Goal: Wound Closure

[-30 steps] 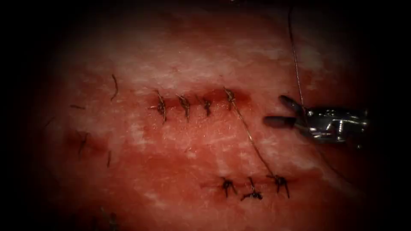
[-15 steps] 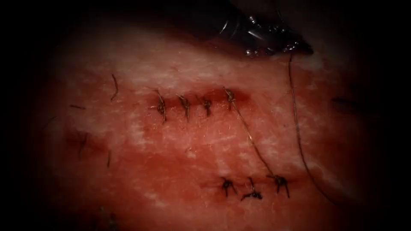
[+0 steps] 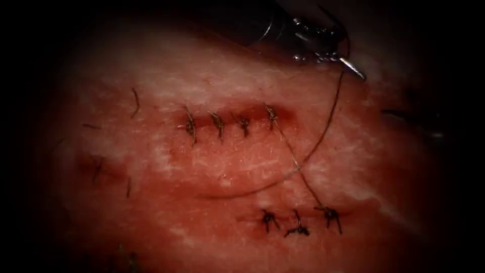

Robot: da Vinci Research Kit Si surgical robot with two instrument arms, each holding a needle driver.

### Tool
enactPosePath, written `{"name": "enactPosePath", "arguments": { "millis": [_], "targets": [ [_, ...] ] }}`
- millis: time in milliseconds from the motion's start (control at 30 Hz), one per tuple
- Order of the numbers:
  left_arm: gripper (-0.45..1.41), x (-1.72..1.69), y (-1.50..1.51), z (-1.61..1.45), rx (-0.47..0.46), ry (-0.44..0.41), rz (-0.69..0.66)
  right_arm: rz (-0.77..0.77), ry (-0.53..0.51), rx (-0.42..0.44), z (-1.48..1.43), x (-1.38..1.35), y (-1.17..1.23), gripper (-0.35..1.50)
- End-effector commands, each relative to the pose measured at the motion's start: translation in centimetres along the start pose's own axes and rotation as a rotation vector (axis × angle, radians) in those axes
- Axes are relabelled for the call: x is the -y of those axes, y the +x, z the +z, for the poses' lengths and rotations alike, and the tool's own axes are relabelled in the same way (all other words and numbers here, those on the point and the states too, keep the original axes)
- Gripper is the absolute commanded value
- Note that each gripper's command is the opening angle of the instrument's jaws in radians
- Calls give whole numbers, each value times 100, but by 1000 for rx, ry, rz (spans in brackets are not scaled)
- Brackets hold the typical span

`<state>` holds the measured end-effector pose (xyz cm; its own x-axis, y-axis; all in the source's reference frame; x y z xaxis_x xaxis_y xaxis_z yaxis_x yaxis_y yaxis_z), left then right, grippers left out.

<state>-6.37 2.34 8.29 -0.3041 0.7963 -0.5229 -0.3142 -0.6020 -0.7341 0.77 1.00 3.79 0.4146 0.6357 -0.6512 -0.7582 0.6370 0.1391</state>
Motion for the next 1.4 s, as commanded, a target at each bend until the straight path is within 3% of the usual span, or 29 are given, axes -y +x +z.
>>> {"name": "enactPosePath", "arguments": {
  "millis": [33, 267, 533, 667, 900, 1000, 1133, 1267, 1333, 1400],
  "targets": [
    [123, -3, -4, -4, 4, -15, 14, -4, 16, -1, 4, 15, -4, 126],
    [123, -28, -20, -58, 49, -61, 153, -17, 61, -11, 7, 26, 2, 126],
    [118, -64, -47, -133, 94, -62, 187, -17, 69, -13, 4, 28, 2, 126],
    [114, -68, -68, -188, 240, 13, 255, -29, 84, -15, 5, 34, 2, 126],
    [99, -33, -105, -304, 583, 298, 404, -51, 105, -10, 7, 44, 7, 126],
    [98, -9, -117, -330, 697, 421, 443, -55, 118, -14, 9, 51, 9, 126],
    [98, 18, -140, -338, 735, 427, 453, -59, 129, -18, 10, 59, 12, 126],
    [93, 34, -174, -323, 738, 390, 414, -65, 137, -21, 10, 63, 14, 126],
    [83, 42, -193, -315, 738, 353, 408, -65, 137, -21, 10, 63, 13, 126],
    [59, 50, -201, -312, 737, 342, 409, -65, 138, -21, 9, 63, 13, 126]
  ]
}}
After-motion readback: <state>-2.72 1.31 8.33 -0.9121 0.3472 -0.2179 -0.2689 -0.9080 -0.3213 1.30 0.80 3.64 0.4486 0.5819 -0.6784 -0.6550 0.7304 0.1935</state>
